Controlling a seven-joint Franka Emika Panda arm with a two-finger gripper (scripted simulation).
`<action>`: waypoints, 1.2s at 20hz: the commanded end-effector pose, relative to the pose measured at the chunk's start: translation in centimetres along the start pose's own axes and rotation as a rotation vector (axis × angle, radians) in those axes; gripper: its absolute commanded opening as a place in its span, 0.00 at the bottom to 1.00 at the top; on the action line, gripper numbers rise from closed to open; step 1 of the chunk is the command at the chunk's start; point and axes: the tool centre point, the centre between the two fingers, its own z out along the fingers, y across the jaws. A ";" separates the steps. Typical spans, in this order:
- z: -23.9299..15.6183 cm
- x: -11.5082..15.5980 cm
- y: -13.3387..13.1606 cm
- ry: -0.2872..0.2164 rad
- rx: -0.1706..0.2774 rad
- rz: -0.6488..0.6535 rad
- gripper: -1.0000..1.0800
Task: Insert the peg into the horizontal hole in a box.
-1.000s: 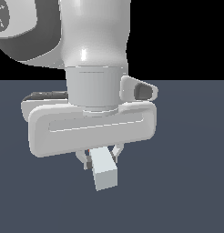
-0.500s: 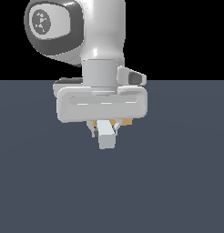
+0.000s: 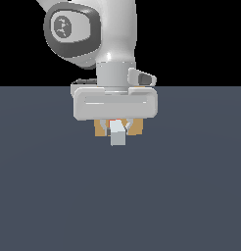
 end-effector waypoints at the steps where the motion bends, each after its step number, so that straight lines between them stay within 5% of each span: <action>1: -0.2 0.4 0.3 0.000 -0.002 0.009 0.00; 17: 0.0 0.5 0.2 0.000 0.002 0.010 0.00; 24: -0.1 3.0 0.2 0.000 0.001 0.010 0.00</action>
